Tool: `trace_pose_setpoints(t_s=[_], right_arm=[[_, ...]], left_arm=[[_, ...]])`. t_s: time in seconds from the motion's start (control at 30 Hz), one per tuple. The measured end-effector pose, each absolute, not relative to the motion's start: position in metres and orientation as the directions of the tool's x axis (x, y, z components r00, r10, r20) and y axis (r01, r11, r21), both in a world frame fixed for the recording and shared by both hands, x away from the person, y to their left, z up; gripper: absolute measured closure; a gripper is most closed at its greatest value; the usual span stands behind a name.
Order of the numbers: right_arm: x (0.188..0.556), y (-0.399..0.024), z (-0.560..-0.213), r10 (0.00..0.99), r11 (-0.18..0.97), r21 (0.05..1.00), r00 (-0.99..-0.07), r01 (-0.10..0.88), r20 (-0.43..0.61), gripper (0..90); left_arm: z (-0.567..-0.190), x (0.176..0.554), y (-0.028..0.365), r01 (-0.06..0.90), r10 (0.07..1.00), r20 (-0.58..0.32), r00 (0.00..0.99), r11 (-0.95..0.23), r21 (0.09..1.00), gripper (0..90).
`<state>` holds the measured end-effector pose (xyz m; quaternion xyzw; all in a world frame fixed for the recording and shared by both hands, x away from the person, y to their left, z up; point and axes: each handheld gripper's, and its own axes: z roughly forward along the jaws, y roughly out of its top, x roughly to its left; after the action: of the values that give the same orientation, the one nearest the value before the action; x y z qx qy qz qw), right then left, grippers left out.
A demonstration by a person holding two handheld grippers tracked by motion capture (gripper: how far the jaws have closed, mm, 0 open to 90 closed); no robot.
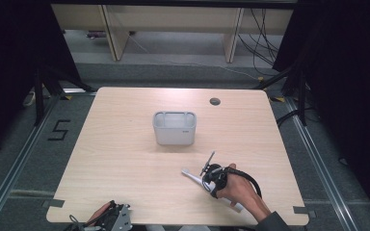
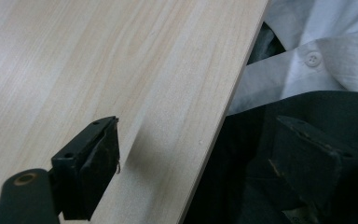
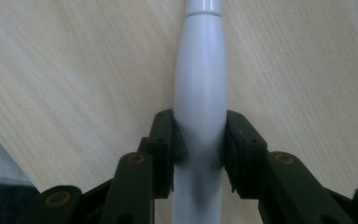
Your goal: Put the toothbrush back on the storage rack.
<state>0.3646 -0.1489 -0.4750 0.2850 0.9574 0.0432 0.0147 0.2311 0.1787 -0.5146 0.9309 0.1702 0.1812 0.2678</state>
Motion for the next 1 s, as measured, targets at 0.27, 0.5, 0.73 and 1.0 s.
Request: trace_pose_setpoints(t_s=[0.27,0.5,0.73,1.0], right_arm=[[0.369,-0.145,-0.476,0.519,0.853,0.061,-0.854,0.518,-0.008,66.2],[0.37,-0.139,-0.475,0.517,0.856,0.004,-0.856,0.517,-0.01,66.2],[0.371,-0.139,-0.476,0.511,0.859,0.007,-0.859,0.511,-0.012,66.3],[0.369,-0.146,-0.475,0.522,0.852,0.051,-0.853,0.521,-0.003,66.4]], left_arm=[[-0.514,0.232,0.179,0.216,0.392,0.221,0.893,-0.804,0.554,15.2],[-0.514,0.231,0.179,0.208,0.391,0.226,0.892,-0.799,0.565,15.2],[-0.514,0.231,0.179,0.209,0.393,0.225,0.891,-0.798,0.566,15.2],[-0.515,0.232,0.179,0.215,0.399,0.223,0.89,-0.795,0.567,15.2]])
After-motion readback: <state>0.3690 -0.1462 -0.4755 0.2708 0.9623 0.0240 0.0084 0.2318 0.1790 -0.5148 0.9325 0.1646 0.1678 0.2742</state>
